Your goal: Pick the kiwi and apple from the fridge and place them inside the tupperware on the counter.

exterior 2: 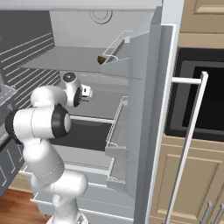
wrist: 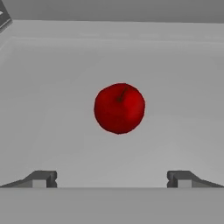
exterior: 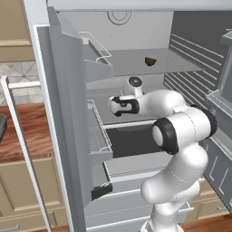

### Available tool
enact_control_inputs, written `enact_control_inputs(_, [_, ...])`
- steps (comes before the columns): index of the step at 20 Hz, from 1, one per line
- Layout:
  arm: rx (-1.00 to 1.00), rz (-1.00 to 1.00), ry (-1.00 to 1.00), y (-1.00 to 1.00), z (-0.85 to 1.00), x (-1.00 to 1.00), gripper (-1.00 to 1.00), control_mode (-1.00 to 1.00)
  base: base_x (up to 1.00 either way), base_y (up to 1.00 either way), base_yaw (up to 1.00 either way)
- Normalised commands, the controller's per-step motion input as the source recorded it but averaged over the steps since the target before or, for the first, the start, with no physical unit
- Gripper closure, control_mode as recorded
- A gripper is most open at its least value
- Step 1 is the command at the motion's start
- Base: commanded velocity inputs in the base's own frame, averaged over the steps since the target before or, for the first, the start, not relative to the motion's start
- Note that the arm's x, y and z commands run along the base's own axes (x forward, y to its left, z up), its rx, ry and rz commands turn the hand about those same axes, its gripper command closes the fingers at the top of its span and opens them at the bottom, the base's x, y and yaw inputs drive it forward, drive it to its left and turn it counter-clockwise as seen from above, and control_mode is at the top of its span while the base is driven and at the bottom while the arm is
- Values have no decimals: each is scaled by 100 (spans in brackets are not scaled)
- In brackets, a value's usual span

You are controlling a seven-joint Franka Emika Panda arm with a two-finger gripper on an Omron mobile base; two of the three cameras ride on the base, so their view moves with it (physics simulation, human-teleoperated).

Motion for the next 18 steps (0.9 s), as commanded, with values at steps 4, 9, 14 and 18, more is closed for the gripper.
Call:
enact_control_inputs(4, [0,0,0,1,-6,26,-100,-100,0,0,0])
enact_control_inputs(9, [0,0,0,0,-5,28,-100,-100,0,0,0])
enact_control_inputs(14, [0,0,0,1,-8,28,-100,-100,0,0,0])
enact_control_inputs(18, [0,0,0,4,-13,28,-100,-100,0,0,0])
